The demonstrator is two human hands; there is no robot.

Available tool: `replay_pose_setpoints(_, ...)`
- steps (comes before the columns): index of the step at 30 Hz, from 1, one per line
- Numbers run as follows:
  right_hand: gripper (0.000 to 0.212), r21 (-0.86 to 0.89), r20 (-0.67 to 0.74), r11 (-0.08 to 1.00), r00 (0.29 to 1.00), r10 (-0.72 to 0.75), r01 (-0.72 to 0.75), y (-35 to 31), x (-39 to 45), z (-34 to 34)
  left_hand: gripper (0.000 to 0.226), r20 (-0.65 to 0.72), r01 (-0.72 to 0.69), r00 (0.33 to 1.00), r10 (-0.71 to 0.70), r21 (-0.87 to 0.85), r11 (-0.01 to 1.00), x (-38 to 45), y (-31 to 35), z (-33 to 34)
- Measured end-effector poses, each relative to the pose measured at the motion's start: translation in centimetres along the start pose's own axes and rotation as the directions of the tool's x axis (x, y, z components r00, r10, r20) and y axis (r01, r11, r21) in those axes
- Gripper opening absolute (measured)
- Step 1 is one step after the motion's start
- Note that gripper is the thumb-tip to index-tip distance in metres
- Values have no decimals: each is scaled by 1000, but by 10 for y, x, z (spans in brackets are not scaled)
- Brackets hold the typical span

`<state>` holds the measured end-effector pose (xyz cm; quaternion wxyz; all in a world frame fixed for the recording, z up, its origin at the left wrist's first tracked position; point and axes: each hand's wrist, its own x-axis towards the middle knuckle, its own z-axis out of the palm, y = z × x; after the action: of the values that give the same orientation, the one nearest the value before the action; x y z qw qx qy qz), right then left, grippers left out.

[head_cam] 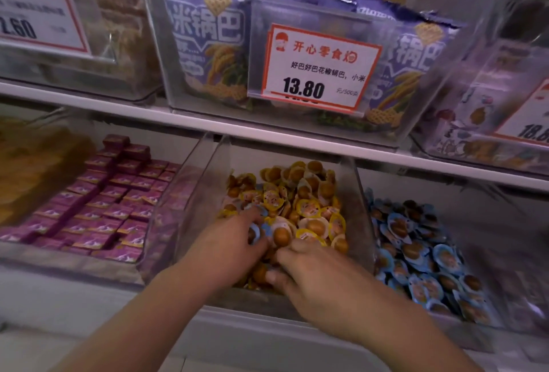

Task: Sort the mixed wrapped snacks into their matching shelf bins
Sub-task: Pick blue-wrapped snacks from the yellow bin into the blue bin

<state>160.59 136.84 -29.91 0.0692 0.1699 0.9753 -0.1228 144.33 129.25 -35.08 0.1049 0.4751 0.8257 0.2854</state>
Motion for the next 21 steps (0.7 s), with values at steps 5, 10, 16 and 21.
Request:
replay_pose_setpoints(5, 51, 46, 101, 997, 993, 54, -59, 0, 2, 2, 28, 1, 51, 999, -52, -95, 994, 2, 0, -5)
replay_pose_setpoints(10, 48, 225, 101, 973, 994, 29, -51, 7, -4, 0, 34, -89, 78, 991, -96, -189, 979, 1, -1, -9)
replay_pose_setpoints(16, 8, 659, -139, 748, 964, 226, -80, 12, -6, -8, 23, -241, -8, 967, -79, -338, 941, 0, 7, -13)
replay_pose_setpoints(21, 24, 985, -136, 161, 834, 534, 57, 5, 1, -20, 23, -317, -270, 940, 125, -471, 840, -16, 39, -34)
